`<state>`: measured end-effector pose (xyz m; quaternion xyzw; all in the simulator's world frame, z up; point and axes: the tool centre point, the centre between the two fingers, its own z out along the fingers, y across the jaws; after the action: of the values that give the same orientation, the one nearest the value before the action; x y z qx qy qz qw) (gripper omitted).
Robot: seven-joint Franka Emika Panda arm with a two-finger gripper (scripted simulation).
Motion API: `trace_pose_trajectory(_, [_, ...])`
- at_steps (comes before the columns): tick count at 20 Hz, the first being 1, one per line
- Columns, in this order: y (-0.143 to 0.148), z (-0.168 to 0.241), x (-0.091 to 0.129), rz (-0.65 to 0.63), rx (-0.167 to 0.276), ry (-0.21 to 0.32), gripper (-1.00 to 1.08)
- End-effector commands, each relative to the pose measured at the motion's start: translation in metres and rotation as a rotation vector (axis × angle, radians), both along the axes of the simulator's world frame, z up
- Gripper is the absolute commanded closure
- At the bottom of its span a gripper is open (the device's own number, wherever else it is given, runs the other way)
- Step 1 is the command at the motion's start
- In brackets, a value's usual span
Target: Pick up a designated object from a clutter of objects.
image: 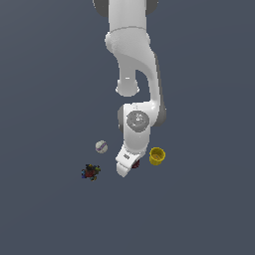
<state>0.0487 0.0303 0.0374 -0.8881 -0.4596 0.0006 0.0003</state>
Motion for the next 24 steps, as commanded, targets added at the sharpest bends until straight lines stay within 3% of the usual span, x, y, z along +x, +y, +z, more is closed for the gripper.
trace_pose_trajectory(1, [0.000,-0.007,0.001,0.000,0.000,-0.001,-0.92])
trace_pose_trajectory(4, [0.000,-0.009,0.001,0.000,0.000,-0.001,-0.92])
trace_pose_trajectory(5, [0.000,-0.009,0.001,0.000,0.000,-0.001,1.08])
trace_pose_trajectory(17, [0.000,-0.007,0.001,0.000,0.000,-0.002,1.08])
trace_pose_trajectory(24, [0.011,0.014,0.000,0.000,0.000,-0.002,1.08])
